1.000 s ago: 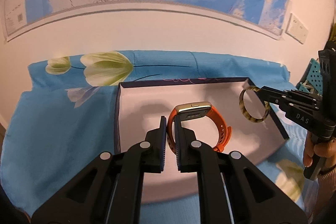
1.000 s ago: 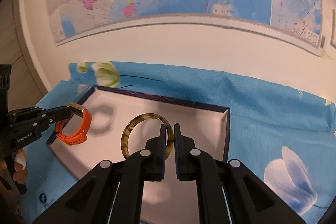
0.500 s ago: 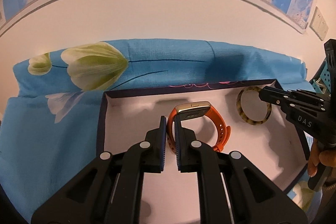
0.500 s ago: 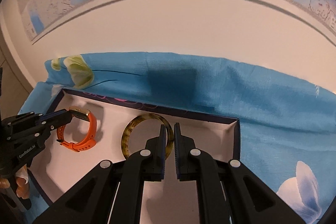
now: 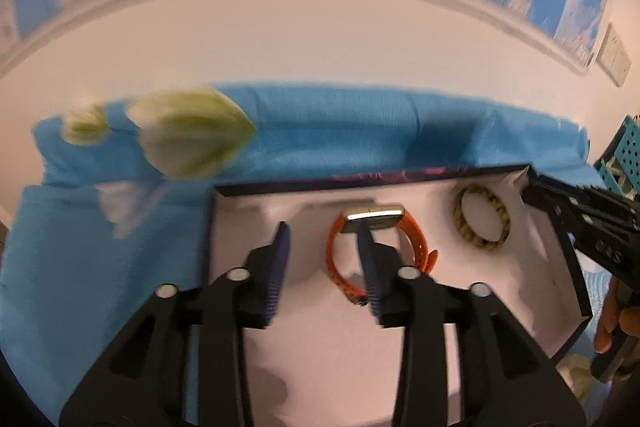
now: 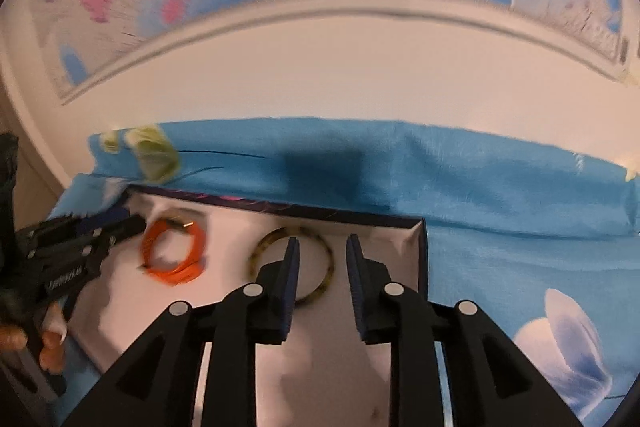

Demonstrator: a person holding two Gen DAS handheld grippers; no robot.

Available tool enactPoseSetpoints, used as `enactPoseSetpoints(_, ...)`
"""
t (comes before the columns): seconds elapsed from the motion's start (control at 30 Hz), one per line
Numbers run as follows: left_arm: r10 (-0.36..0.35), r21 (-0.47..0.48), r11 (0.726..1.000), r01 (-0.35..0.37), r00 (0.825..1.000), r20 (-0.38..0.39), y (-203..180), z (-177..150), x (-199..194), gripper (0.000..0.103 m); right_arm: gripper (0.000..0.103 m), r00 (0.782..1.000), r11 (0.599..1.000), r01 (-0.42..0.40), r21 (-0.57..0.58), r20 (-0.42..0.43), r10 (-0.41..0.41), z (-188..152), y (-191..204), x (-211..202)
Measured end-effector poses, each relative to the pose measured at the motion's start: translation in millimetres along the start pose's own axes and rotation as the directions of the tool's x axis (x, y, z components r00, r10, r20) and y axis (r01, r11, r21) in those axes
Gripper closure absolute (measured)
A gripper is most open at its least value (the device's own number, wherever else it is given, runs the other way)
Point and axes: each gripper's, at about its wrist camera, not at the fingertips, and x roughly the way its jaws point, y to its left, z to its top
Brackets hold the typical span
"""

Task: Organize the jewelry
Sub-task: 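Move the right tool to the dark chain bracelet while the left tool moves to the black ring, then grasp and lift the dark chain bracelet with the right tool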

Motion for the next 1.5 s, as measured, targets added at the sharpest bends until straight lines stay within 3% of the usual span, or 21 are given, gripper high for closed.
enactPoseSetpoints(0.1,0.003,0.032,0.999,-0.007,0.993,0.12,1.6,-12.1,-42.4,0.046,0.066,0.997,0.998,-0.052,-0.042,0.058,0.054,-17.0,3.9,-37.4)
enactPoseSetpoints(0.17,0.0,0.053,0.999,-0.008,0.986,0.167,0.3,-21.4,-64.7,0.041,0.064,0.993,0.994,-0.084,-0.072,0.078,0.09,-31.9,9.4,-59.8)
enactPoseSetpoints(0.23,-0.018,0.072,0.997,0.003,0.977,0.211,-0.5,-35.2,-88.9,0.035,0.056,0.989,0.989,-0.106,-0.107,0.093,0.116,-49.2,11.5,-80.9)
enactPoseSetpoints(0.33,-0.043,0.1,0.995,0.018,0.966,0.254,0.5,-56.4,-118.2,0.03,0.055,0.984,0.979,-0.139,-0.148,0.092,0.154,-79.2,18.6,-105.6)
enactPoseSetpoints(0.6,-0.076,0.143,0.989,0.04,0.964,0.255,-8.5,-125.0,-155.4,0.028,0.056,0.985,0.97,-0.168,-0.177,0.017,0.174,-156.2,32.9,-132.4)
enactPoseSetpoints(0.73,-0.092,0.15,0.987,0.058,0.968,0.233,-11.4,-150.1,-162.6,0.028,0.072,0.985,0.953,-0.172,-0.25,-0.035,0.169,-181.9,46.6,-139.5)
enactPoseSetpoints(0.83,-0.086,0.155,0.987,0.049,0.968,0.238,-15.0,-161.6,-167.5,0.028,0.078,0.984,0.939,-0.178,-0.293,-0.059,0.168,-192.8,56.1,-141.8)
enactPoseSetpoints(1.07,-0.109,0.152,0.985,0.077,0.97,0.219,-22.6,-178.8,-173.0,0.027,0.081,0.987,0.921,-0.157,-0.358,-0.085,0.135,-207.3,69.2,-141.2)
enactPoseSetpoints(1.2,-0.116,0.16,0.984,0.082,0.97,0.213,-25.8,-185.5,-175.3,0.027,0.092,0.99,0.908,-0.132,-0.398,-0.099,0.101,-212.0,74.2,-136.1)
enactPoseSetpoints(1.33,-0.121,0.15,0.985,0.09,0.971,0.208,-25.6,-188.2,-176.6,0.027,0.1,0.982,0.921,-0.186,-0.341,-0.103,0.16,-208.8,68.4,-140.4)
enactPoseSetpoints(1.5,-0.125,0.147,0.985,0.095,0.97,0.209,-25.9,-190.0,-178.2,0.027,0.101,0.972,0.942,-0.236,-0.237,-0.062,0.227,-196.2,53.3,-152.1)
